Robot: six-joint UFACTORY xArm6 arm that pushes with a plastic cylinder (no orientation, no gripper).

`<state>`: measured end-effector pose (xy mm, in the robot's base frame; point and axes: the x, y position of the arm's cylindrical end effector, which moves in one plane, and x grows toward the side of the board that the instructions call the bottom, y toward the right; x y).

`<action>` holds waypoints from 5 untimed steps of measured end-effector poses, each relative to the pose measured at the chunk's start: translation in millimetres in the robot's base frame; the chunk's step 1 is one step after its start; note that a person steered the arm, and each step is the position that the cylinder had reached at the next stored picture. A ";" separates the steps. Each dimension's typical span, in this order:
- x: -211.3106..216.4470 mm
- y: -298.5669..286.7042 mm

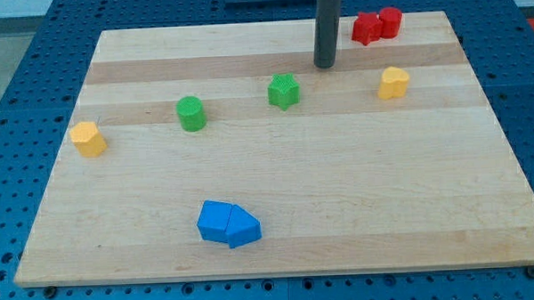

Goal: Push the yellow heart a bit right

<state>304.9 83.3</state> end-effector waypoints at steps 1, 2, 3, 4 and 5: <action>12.7 35.0; 13.2 37.3; 31.0 77.1; 47.6 83.9; 71.3 54.0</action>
<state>376.1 137.4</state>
